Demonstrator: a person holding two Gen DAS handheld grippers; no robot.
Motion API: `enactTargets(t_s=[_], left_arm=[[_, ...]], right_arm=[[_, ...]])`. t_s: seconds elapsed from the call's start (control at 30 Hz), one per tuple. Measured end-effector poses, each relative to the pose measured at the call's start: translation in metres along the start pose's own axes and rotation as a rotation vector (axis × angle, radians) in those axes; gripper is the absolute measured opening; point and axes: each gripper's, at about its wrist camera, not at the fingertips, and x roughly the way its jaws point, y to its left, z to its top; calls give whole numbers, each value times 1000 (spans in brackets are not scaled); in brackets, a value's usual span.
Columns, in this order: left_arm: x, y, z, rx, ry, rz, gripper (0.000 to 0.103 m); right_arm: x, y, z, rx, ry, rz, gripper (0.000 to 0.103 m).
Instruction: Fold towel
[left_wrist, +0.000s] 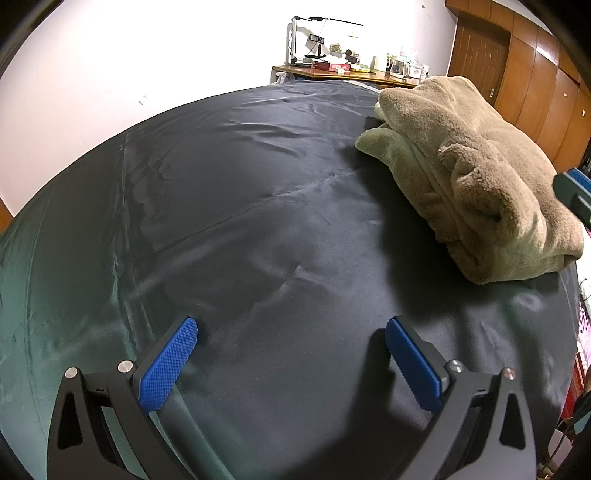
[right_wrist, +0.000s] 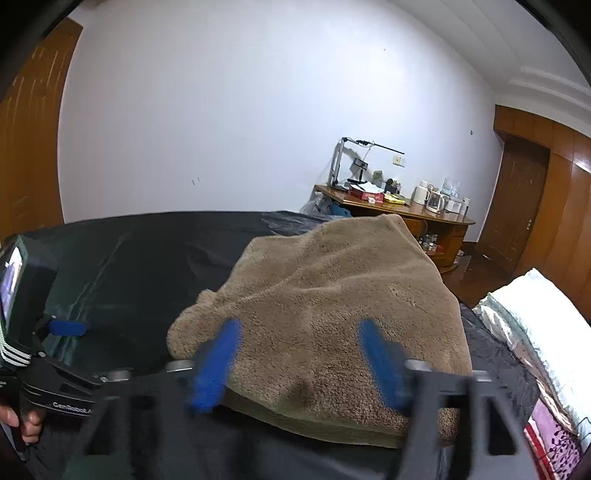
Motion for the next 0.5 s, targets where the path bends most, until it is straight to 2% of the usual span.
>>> enactTargets(t_s=[0.27,0.5], left_arm=[[-1,0,-1,2,0,1,102],[-3,2,-2,3,0,0,102]], right_arm=[[25,5,12,1,33,11,62],[65,11,10,1,135,64,62]])
